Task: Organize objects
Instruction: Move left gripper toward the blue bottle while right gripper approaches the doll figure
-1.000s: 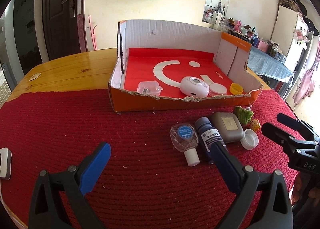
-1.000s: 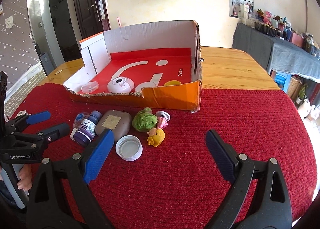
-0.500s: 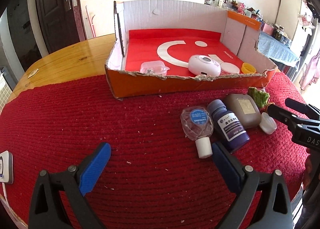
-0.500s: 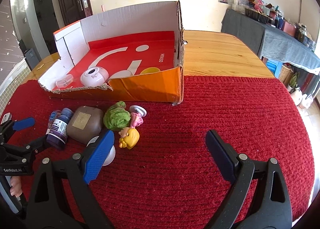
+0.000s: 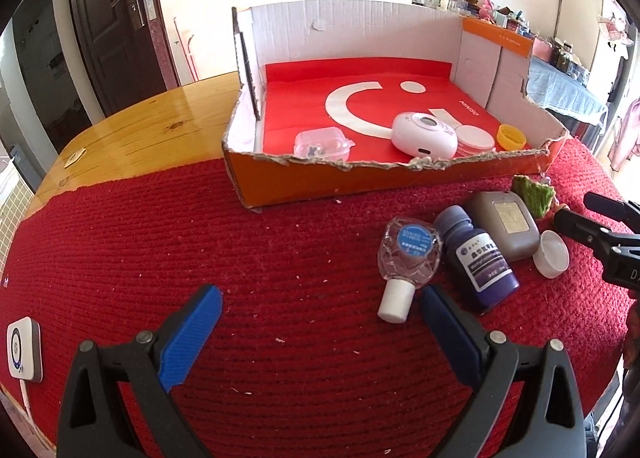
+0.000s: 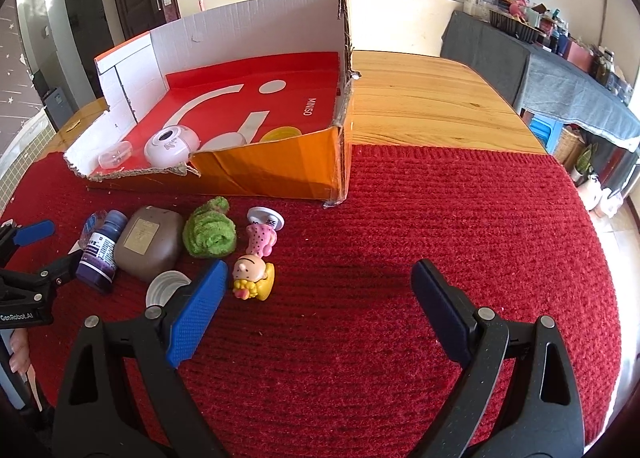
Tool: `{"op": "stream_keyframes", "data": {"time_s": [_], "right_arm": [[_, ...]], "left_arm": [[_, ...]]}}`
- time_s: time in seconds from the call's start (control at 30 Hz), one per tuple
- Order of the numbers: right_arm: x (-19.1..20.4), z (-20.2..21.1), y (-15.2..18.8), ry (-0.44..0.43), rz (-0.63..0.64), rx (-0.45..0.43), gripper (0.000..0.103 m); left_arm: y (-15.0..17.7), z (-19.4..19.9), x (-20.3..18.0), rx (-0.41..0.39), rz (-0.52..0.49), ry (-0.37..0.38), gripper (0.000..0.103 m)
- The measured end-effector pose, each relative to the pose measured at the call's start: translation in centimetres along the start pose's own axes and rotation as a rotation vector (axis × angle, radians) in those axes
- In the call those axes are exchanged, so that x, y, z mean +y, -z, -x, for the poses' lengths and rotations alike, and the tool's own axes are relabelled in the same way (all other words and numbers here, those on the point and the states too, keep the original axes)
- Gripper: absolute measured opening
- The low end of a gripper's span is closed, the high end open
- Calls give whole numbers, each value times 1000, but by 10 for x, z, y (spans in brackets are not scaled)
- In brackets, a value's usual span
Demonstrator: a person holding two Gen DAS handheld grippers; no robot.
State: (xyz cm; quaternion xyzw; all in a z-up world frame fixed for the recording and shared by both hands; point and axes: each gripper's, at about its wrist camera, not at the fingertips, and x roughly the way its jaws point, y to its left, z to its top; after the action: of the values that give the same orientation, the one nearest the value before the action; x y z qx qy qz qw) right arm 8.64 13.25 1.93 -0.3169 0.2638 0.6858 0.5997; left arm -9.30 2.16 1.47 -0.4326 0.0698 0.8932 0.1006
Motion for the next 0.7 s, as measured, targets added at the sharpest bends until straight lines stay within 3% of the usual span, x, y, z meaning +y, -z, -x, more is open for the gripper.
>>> {"op": "stream_keyframes", "data": {"time_s": [0.13, 0.27, 0.43, 0.7], "right_arm": [[6, -4, -2, -4, 27, 7, 93], [11, -9, -4, -1, 45, 17, 82], [14, -10, -6, -7, 52, 19, 78], [19, -10, -8, -21, 66, 15, 56]], "left_arm": [[-3, 0, -7, -7, -29, 12, 98], [-7, -2, -10, -6, -36, 29, 92], [-8, -2, -9, -7, -29, 56, 86], [-6, 0, -11, -17, -37, 90, 74]]}}
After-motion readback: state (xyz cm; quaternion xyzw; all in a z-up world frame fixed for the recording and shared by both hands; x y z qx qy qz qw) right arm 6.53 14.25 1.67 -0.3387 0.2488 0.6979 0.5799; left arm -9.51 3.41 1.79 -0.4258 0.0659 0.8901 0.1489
